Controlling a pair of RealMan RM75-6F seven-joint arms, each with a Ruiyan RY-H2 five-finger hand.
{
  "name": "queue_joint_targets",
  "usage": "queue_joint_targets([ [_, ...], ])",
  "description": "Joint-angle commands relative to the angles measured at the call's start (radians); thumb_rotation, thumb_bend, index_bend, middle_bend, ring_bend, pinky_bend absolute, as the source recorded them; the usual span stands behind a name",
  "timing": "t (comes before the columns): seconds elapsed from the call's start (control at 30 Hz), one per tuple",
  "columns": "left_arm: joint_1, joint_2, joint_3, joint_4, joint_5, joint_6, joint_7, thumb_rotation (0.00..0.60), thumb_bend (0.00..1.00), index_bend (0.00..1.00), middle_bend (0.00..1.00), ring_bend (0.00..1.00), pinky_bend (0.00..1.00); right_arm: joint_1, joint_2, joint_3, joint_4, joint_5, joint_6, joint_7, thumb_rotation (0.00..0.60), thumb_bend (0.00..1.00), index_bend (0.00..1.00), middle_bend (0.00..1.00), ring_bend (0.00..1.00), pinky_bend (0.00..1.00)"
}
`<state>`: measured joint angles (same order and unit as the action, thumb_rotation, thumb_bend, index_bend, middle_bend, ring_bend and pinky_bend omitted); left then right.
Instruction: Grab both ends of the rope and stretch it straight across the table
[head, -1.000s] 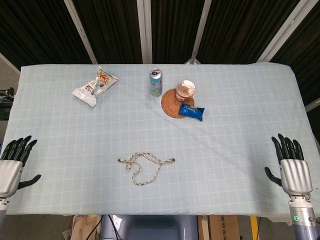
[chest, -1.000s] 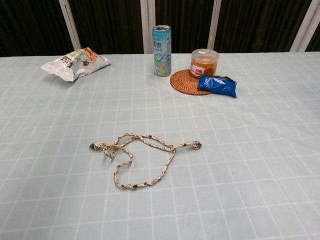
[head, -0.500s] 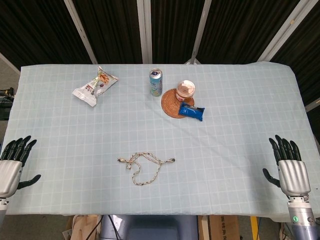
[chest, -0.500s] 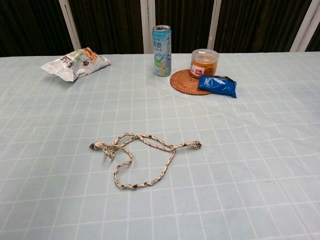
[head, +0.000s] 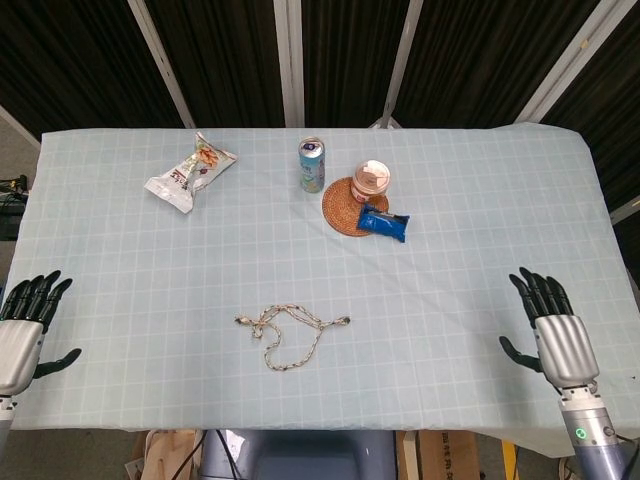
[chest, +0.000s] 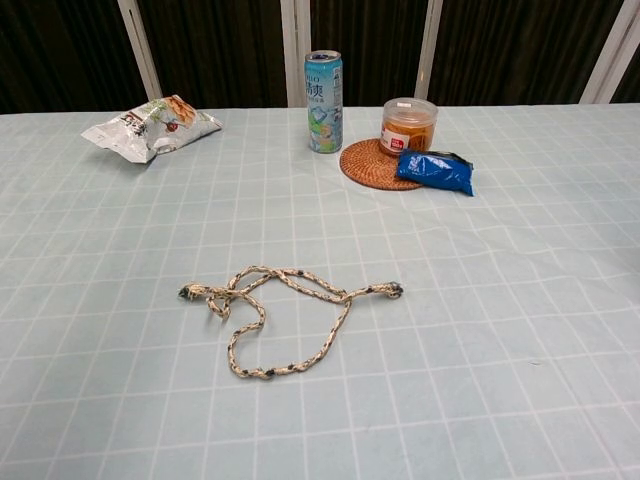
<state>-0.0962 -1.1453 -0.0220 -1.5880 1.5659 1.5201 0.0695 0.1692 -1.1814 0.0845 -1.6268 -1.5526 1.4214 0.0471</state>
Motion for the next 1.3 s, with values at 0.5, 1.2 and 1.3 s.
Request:
queue_joint_targets([
  [0.5,-0.005,-0.004,-0.002,0.003,-0.006,-0.010,0.006,0.600,0.04,0.00,0.00,0.00,0.00,0.264,-0.174,0.107,-0.102,0.118,-0.293,-0.119,0.600,0.28,0.49,0.13,0.00,0.00],
  [1.2,-0.014,0.001,-0.006,0.004,-0.015,-0.025,-0.014,0.600,0.04,0.01,0.00,0.00,0.00,0.392,-0.495,0.103,0.059,0.303,-0.382,-0.284,0.600,0.35,0.55,0.16,0.00,0.00],
  [1.3,-0.015,0.002,-0.007,0.004,-0.016,-0.026,-0.019,0.600,0.04,0.01,0.00,0.00,0.00,0.399,-0.517,0.102,0.071,0.313,-0.382,-0.293,0.600,0.35,0.55,0.16,0.00,0.00],
])
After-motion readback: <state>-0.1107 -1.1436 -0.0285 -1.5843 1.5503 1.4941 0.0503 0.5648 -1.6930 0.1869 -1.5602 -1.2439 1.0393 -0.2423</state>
